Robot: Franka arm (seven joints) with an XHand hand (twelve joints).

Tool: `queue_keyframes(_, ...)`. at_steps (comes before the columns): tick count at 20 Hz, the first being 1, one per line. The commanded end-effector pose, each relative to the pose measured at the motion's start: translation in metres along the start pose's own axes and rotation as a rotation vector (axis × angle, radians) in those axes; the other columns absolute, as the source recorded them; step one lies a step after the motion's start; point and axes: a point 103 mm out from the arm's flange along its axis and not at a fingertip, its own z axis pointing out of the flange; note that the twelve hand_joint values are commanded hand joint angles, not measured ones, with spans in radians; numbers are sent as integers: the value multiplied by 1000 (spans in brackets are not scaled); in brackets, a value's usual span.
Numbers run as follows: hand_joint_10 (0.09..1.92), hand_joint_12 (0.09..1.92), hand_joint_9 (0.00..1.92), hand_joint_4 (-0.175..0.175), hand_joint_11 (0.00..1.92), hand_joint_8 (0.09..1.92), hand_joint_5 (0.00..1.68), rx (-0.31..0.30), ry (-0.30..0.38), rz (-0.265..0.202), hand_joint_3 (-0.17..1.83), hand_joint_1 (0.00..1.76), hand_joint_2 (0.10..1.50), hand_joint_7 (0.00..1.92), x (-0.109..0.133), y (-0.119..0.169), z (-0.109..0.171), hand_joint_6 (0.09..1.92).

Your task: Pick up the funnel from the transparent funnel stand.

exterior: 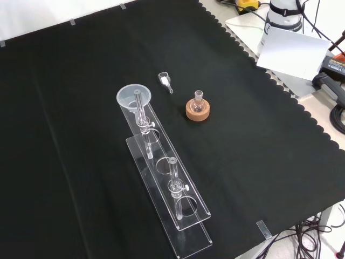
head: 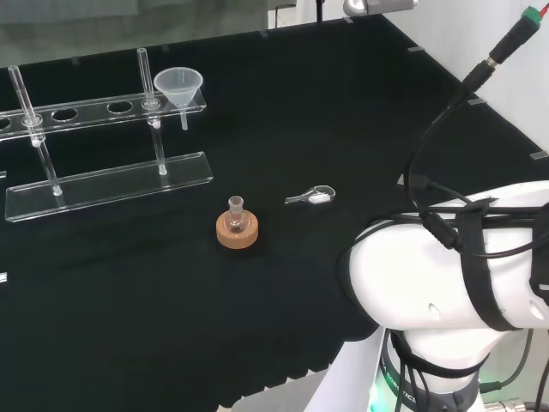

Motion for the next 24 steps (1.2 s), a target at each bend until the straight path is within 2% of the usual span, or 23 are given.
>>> queue_keyframes(1, 87, 689, 0, 69, 0, 87, 0, -12, -13, -7, 19, 378, 691, 0, 1, 1, 1, 87)
queue_keyframes(5, 87, 794, 0, 77, 0, 87, 0, 3, -23, -21, 15, 346, 690, 0, 3, 8, 3, 87)
queue_keyframes(10, 87, 815, 0, 73, 0, 87, 0, 13, -37, -50, 11, 351, 683, 0, 10, 23, 6, 87)
queue_keyframes(11, 87, 667, 0, 79, 0, 87, 0, 11, -55, -61, 7, 354, 676, 0, 11, 27, 7, 87)
queue_keyframes(13, 87, 251, 0, 95, 0, 87, 0, 37, -58, -80, -1, 358, 659, 0, 14, 35, 9, 87)
queue_keyframes(14, 87, 129, 0, 102, 0, 87, 0, 49, -51, -92, -6, 364, 648, 0, 16, 39, 11, 87)
queue_keyframes(19, 87, 87, 0, 101, 0, 87, 0, 67, -36, -124, -15, 384, 626, 0, 21, 55, 14, 87)
queue_keyframes(24, 87, 87, 0, 88, 0, 87, 0, 48, 9, -129, -13, 394, 629, 0, 17, 61, 18, 87)
